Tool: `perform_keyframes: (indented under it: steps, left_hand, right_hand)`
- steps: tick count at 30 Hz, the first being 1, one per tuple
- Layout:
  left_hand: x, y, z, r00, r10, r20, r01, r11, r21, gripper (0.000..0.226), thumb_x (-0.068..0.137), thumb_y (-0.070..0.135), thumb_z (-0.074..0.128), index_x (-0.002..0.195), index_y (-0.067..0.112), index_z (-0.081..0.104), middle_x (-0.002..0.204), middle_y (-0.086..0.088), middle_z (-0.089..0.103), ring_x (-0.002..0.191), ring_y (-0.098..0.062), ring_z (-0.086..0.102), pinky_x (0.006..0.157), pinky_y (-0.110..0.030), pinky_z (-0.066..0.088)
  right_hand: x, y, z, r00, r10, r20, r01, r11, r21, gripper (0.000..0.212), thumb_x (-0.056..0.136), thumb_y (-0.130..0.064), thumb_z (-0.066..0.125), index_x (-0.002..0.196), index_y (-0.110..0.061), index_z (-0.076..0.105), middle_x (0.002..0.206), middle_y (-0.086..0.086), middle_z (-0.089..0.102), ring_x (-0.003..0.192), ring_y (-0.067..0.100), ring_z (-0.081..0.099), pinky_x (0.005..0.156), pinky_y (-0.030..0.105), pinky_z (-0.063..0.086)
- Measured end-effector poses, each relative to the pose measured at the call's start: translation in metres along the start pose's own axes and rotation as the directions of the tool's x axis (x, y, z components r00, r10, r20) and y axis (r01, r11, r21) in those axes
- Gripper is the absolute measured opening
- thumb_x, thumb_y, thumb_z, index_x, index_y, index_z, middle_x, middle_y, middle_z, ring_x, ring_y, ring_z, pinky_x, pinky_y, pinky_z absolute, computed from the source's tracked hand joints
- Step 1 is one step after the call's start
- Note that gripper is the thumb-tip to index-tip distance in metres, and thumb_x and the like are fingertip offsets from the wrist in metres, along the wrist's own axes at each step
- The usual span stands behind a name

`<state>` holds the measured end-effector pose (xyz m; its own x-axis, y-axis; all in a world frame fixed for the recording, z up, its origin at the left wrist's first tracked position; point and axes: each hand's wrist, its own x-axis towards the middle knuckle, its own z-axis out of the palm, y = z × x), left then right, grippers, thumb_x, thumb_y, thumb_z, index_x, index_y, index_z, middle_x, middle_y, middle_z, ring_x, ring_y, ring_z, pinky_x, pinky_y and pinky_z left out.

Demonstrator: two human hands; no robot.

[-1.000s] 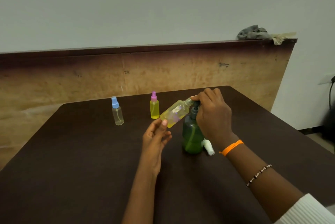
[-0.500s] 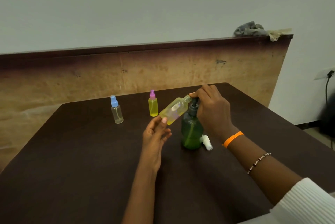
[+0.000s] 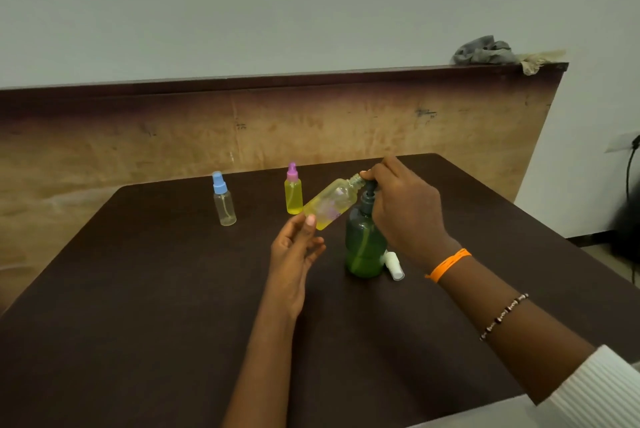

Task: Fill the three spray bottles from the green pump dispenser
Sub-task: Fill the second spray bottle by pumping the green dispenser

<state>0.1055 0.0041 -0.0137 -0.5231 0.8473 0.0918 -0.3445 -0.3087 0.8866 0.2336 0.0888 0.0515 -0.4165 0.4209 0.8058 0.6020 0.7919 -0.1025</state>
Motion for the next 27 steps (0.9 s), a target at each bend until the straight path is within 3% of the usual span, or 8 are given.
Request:
perform_keyframes:
  steps: [4, 8, 13, 19, 23, 27]
  left_hand:
    - [0.002, -0.001, 0.001, 1.0, -0.007, -0.001, 0.007, 1.0, 0.004, 0.038, 0.069, 0.038, 0.063, 0.104, 0.021, 0.062, 0.092, 0.004, 0.062, 0.073, -0.005, 0.058, 0.072, -0.022, 0.052]
    - [0.005, -0.002, -0.001, 1.0, -0.002, -0.011, 0.002, 1.0, -0.006, 0.038, 0.069, 0.039, 0.063, 0.103, 0.022, 0.063, 0.09, 0.005, 0.063, 0.072, -0.004, 0.058, 0.07, -0.021, 0.052]
    - [0.005, -0.001, 0.0, 1.0, 0.001, -0.021, -0.001, 1.0, -0.019, 0.035, 0.069, 0.04, 0.062, 0.1, 0.022, 0.064, 0.087, 0.005, 0.063, 0.07, -0.004, 0.057, 0.07, -0.02, 0.053]
    - [0.006, -0.002, 0.001, 1.0, 0.002, -0.007, -0.002, 1.0, -0.021, 0.038, 0.069, 0.039, 0.062, 0.103, 0.021, 0.063, 0.091, 0.003, 0.063, 0.072, -0.005, 0.058, 0.071, -0.021, 0.053]
    - [0.008, -0.003, 0.0, 1.0, 0.008, -0.009, -0.009, 0.999, -0.038, 0.038, 0.07, 0.039, 0.062, 0.103, 0.021, 0.063, 0.089, 0.004, 0.063, 0.071, -0.004, 0.058, 0.07, -0.02, 0.053]
    - [0.006, 0.0, 0.0, 1.0, -0.003, -0.027, 0.002, 0.998, -0.055, 0.036, 0.07, 0.039, 0.062, 0.101, 0.022, 0.064, 0.088, 0.004, 0.063, 0.072, -0.006, 0.057, 0.07, -0.021, 0.053]
  right_hand:
    - [0.006, -0.001, -0.001, 0.991, 0.121, 0.059, -0.125, 0.989, 0.075, 0.031, 0.083, -0.005, 0.04, 0.098, -0.008, 0.068, 0.099, 0.005, 0.061, 0.082, 0.027, 0.059, 0.053, 0.03, 0.038]
    - [-0.018, -0.006, 0.017, 0.989, 0.117, -0.085, -0.105, 0.985, 0.134, 0.04, 0.08, -0.008, 0.033, 0.102, -0.006, 0.067, 0.098, 0.008, 0.062, 0.068, 0.029, 0.064, 0.04, 0.026, 0.043]
    - [-0.009, -0.008, 0.015, 0.989, 0.121, -0.088, -0.111, 0.988, 0.105, 0.035, 0.078, -0.01, 0.034, 0.087, -0.006, 0.068, 0.089, 0.009, 0.063, 0.051, 0.03, 0.057, 0.038, 0.023, 0.033]
    - [0.007, -0.003, 0.006, 0.983, 0.179, -0.041, -0.172, 0.976, 0.135, 0.025, 0.081, -0.001, 0.044, 0.085, -0.007, 0.068, 0.09, 0.006, 0.064, 0.073, 0.03, 0.06, 0.052, 0.03, 0.04]
    - [-0.018, -0.007, 0.029, 0.96, 0.158, -0.23, -0.105, 0.968, 0.226, 0.036, 0.082, -0.003, 0.034, 0.093, -0.003, 0.068, 0.092, 0.009, 0.064, 0.073, 0.025, 0.066, 0.046, 0.03, 0.05]
    - [-0.014, -0.01, 0.03, 0.966, 0.161, -0.201, -0.126, 0.976, 0.179, 0.033, 0.083, -0.005, 0.035, 0.09, -0.003, 0.067, 0.087, 0.011, 0.061, 0.057, 0.029, 0.061, 0.037, 0.03, 0.044]
